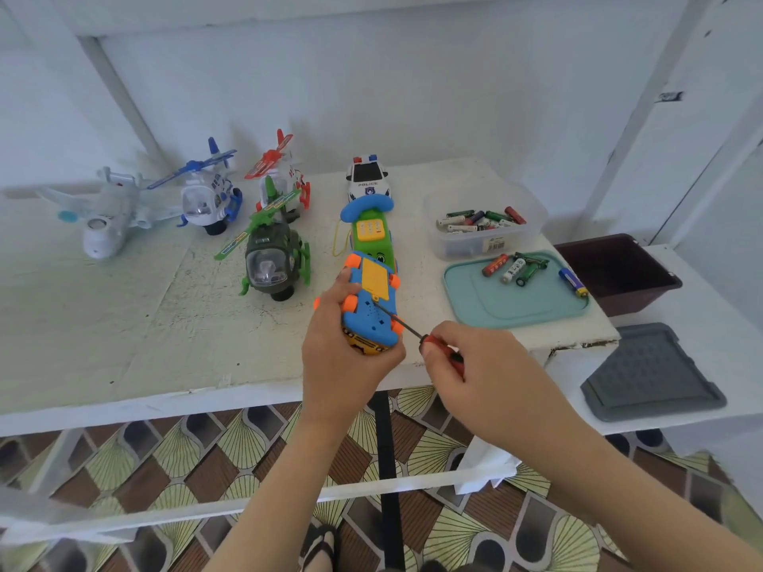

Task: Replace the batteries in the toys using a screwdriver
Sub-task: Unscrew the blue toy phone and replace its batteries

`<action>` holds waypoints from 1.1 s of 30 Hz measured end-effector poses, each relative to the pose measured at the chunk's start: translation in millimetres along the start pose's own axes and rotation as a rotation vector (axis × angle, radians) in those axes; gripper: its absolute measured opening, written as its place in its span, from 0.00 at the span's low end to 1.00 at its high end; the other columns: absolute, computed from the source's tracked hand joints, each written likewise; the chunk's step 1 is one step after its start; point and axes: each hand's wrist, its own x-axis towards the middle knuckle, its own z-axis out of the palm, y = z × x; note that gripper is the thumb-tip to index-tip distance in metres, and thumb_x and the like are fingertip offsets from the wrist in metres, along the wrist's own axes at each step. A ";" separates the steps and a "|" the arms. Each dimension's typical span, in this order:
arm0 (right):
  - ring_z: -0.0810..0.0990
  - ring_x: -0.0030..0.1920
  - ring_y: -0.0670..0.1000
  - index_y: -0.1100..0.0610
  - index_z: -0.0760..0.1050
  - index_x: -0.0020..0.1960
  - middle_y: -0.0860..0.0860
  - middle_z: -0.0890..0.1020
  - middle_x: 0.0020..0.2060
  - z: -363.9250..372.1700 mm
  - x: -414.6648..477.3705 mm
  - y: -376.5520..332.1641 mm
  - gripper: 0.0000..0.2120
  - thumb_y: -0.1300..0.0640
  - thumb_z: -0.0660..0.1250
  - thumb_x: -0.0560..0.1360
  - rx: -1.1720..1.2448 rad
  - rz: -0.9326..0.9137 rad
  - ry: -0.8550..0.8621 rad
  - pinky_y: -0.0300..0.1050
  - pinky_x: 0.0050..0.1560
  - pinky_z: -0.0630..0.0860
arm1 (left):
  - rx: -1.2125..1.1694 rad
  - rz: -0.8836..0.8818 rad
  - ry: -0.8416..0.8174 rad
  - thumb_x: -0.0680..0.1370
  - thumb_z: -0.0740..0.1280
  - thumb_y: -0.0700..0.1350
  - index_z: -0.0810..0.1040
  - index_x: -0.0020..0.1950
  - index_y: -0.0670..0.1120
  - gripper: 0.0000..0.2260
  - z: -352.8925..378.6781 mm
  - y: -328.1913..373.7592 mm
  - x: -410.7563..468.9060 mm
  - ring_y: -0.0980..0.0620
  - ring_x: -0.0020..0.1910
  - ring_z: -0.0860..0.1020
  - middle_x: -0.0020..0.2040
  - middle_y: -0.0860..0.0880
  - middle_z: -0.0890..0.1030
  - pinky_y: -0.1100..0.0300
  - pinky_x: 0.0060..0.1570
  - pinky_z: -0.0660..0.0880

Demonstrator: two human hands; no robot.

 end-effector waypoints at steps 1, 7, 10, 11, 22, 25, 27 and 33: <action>0.71 0.28 0.48 0.54 0.74 0.42 0.49 0.75 0.28 -1.1 1.6 1.6 0.12 0.50 0.58 0.79 0.034 0.024 0.009 0.44 0.31 0.66 | 0.070 0.032 -0.031 0.62 0.81 0.39 0.69 0.60 0.53 0.33 -1.0 0.2 3.6 0.56 0.58 0.77 0.64 0.56 0.74 0.60 0.53 0.78; 0.75 0.34 0.47 0.52 0.76 0.42 0.49 0.78 0.31 4.7 3.1 12.2 0.11 0.51 0.60 0.79 0.146 0.123 0.032 0.42 0.33 0.70 | 0.365 0.148 -0.172 0.59 0.80 0.39 0.74 0.58 0.42 0.30 1.2 12.4 21.0 0.59 0.44 0.65 0.47 0.51 0.76 0.66 0.46 0.60; 0.73 0.30 0.45 0.52 0.77 0.41 0.47 0.78 0.30 9.4 2.8 16.0 0.11 0.51 0.59 0.79 0.166 0.178 0.043 0.40 0.30 0.67 | 0.485 0.161 -0.236 0.58 0.80 0.40 0.74 0.55 0.43 0.28 7.4 18.1 28.5 0.52 0.43 0.69 0.43 0.51 0.75 0.66 0.41 0.53; 0.72 0.28 0.44 0.53 0.77 0.41 0.48 0.78 0.29 10.6 3.0 16.8 0.12 0.51 0.59 0.79 0.174 0.192 0.051 0.39 0.29 0.65 | 0.520 0.159 -0.258 0.59 0.79 0.41 0.74 0.55 0.43 0.28 9.3 20.2 30.5 0.51 0.43 0.70 0.43 0.52 0.75 0.64 0.40 0.52; 0.70 0.29 0.46 0.57 0.75 0.41 0.48 0.74 0.29 25.6 3.7 20.2 0.15 0.52 0.56 0.81 0.176 0.267 0.097 0.40 0.30 0.64 | 0.677 0.158 -0.391 0.60 0.82 0.44 0.74 0.57 0.41 0.30 29.7 36.2 32.6 0.44 0.51 0.77 0.52 0.44 0.80 0.60 0.47 0.62; 0.71 0.29 0.45 0.57 0.76 0.43 0.49 0.76 0.31 24.9 6.9 25.3 0.14 0.52 0.56 0.81 0.202 0.287 0.089 0.38 0.29 0.64 | 0.679 0.153 -0.410 0.65 0.79 0.44 0.71 0.62 0.42 0.29 29.0 38.6 34.4 0.46 0.57 0.74 0.58 0.46 0.78 0.59 0.52 0.64; 0.71 0.30 0.44 0.56 0.77 0.44 0.49 0.78 0.32 24.3 8.4 28.5 0.14 0.52 0.57 0.80 0.207 0.295 0.080 0.36 0.29 0.64 | 0.704 0.149 -0.424 0.67 0.77 0.45 0.70 0.64 0.43 0.29 29.5 39.2 35.0 0.47 0.59 0.73 0.60 0.47 0.77 0.60 0.55 0.64; 0.71 0.29 0.45 0.58 0.79 0.44 0.52 0.78 0.31 19.1 11.0 37.5 0.16 0.51 0.58 0.80 0.267 0.315 0.068 0.34 0.30 0.65 | 0.681 0.148 -0.380 0.67 0.77 0.45 0.70 0.63 0.45 0.29 27.7 38.7 34.4 0.48 0.58 0.73 0.59 0.48 0.77 0.64 0.48 0.58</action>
